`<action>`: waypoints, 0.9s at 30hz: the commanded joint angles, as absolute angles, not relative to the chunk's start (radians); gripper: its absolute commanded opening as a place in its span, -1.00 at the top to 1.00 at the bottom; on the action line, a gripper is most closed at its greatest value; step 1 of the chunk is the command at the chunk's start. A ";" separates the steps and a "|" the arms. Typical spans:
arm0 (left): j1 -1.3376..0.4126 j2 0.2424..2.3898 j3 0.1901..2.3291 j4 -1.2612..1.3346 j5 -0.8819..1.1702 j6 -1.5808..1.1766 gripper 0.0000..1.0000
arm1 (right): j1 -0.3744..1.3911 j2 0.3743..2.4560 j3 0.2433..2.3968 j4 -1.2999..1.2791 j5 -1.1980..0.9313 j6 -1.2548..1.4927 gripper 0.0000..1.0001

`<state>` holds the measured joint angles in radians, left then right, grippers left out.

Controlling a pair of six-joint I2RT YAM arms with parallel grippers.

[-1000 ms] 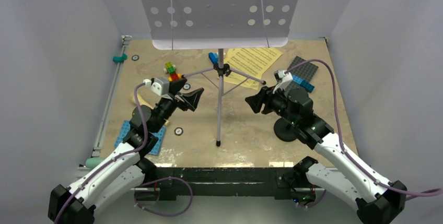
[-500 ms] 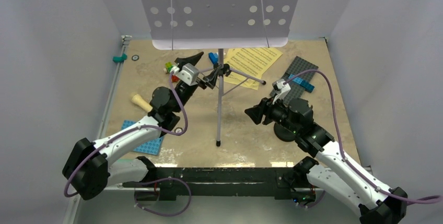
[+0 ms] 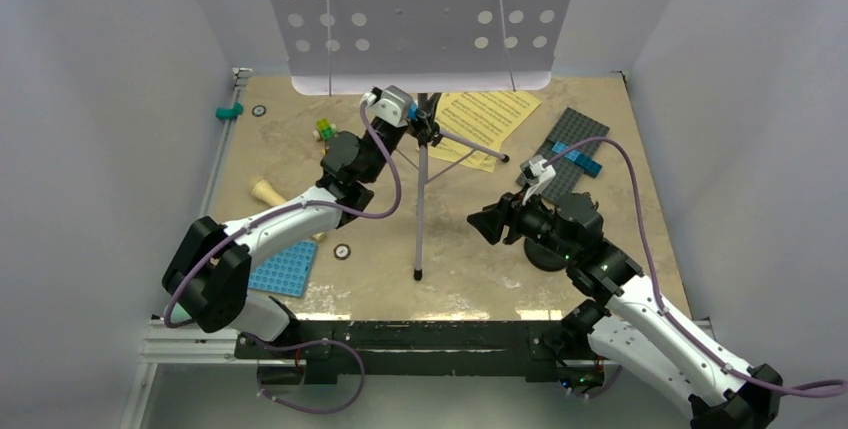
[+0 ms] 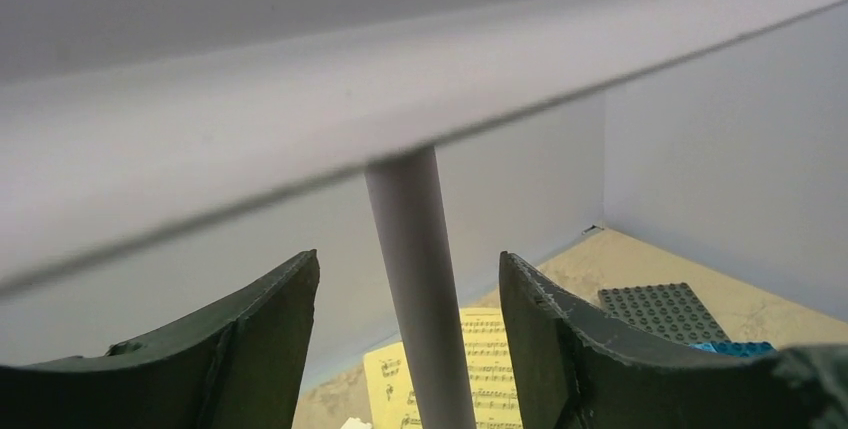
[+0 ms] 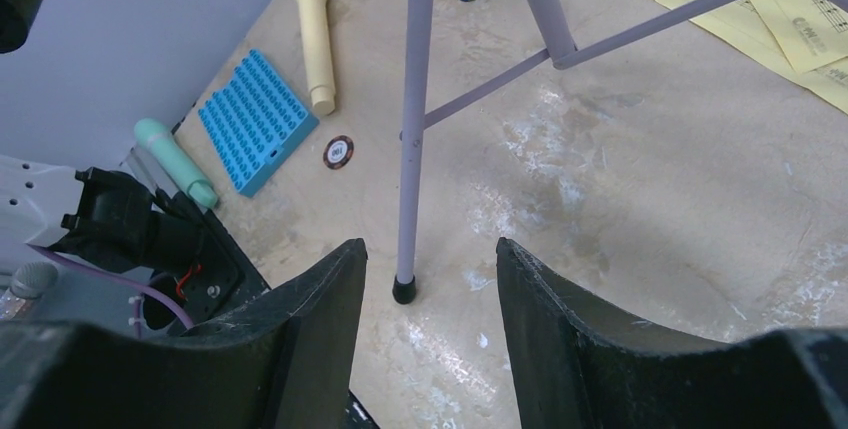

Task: Pack up the instrument practice props

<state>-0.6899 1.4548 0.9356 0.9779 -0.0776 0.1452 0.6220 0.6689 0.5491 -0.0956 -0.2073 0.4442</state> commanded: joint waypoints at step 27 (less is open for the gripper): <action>-0.652 1.344 1.023 0.871 0.074 0.010 1.00 | 0.627 0.636 0.578 -0.091 -0.241 0.431 -0.10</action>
<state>-0.6765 1.4498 1.0130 0.8795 -0.0494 0.0357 0.6220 0.6552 0.5472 -0.0944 -0.2279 0.4442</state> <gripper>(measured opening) 0.298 0.551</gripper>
